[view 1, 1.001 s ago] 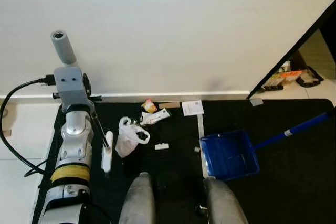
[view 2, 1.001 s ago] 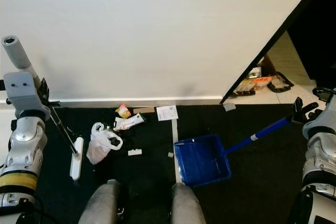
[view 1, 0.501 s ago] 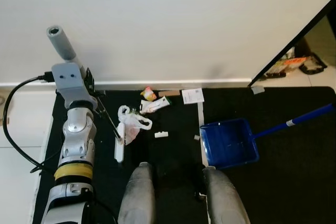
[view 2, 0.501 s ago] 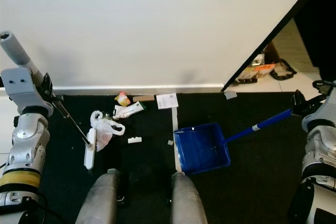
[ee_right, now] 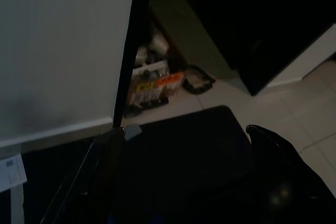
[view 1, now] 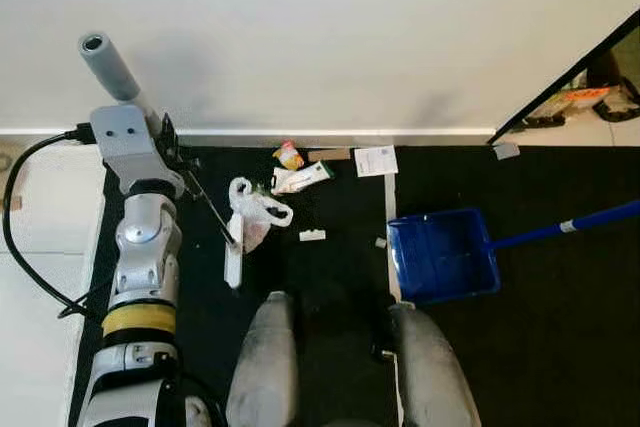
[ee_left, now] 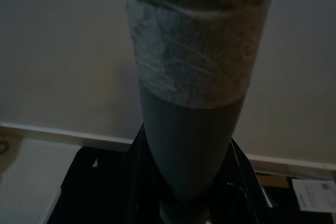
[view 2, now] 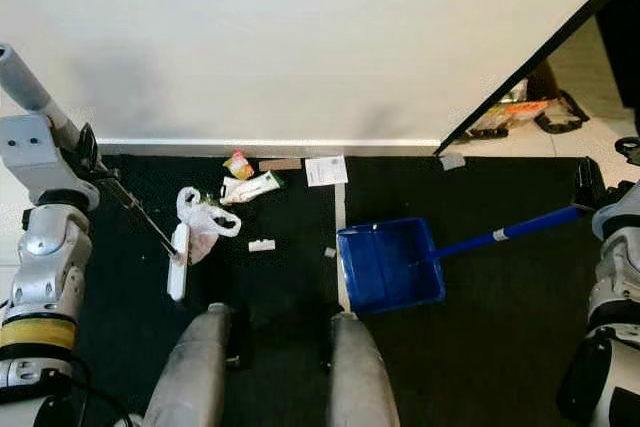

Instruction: Sweep floor

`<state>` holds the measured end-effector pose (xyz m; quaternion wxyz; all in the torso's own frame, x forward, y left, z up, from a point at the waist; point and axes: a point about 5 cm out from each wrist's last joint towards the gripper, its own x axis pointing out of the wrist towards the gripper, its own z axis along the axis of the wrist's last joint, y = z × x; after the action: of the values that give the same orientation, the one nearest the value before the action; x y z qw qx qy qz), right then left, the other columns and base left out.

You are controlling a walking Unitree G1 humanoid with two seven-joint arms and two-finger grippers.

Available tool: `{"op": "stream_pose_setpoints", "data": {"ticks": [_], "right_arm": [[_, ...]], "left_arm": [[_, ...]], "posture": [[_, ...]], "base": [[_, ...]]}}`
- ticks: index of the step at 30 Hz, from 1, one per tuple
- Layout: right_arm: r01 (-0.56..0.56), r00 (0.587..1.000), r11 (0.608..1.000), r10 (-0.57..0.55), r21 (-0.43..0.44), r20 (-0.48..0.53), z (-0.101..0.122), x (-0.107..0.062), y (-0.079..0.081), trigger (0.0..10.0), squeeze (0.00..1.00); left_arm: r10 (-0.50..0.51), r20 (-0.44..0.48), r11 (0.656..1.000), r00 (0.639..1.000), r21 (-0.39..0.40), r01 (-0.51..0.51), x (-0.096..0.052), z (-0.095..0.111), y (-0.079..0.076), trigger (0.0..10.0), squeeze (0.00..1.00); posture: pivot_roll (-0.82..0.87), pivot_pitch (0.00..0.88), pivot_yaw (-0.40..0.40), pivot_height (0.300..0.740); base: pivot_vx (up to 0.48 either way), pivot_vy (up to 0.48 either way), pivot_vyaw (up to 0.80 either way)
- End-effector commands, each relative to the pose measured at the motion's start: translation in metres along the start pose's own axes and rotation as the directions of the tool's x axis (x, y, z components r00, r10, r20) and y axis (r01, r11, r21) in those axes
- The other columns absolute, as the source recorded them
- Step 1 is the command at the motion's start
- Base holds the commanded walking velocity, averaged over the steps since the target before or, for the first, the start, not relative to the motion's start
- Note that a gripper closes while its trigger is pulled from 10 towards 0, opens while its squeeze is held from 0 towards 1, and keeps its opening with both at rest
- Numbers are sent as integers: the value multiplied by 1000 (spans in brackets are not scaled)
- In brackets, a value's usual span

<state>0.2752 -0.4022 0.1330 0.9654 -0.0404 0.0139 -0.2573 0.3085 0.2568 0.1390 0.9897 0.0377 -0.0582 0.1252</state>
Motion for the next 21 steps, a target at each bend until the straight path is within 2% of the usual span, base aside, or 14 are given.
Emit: {"op": "stream_pose_setpoints", "data": {"ticks": [1,6,21], "right_arm": [[21,997,1000,-21,4,-70,-16,-6,-3,10000,0],[22,995,1000,-21,3,-96,-23,-9,-1,10000,0],[24,995,999,-20,32,-102,-25,-9,1,10000,0]], "left_arm": [[24,-3,999,1000,30,-24,-5,2,15,10000,0],[43,-4,998,999,43,-42,-10,4,24,10000,0],[74,1,995,997,70,-73,-14,12,39,10000,0]], "posture": [[147,394,-9,731],[172,402,-10,731],[213,423,18,731]], "base": [[0,0,0],[0,0,0],[0,0,0]]}}
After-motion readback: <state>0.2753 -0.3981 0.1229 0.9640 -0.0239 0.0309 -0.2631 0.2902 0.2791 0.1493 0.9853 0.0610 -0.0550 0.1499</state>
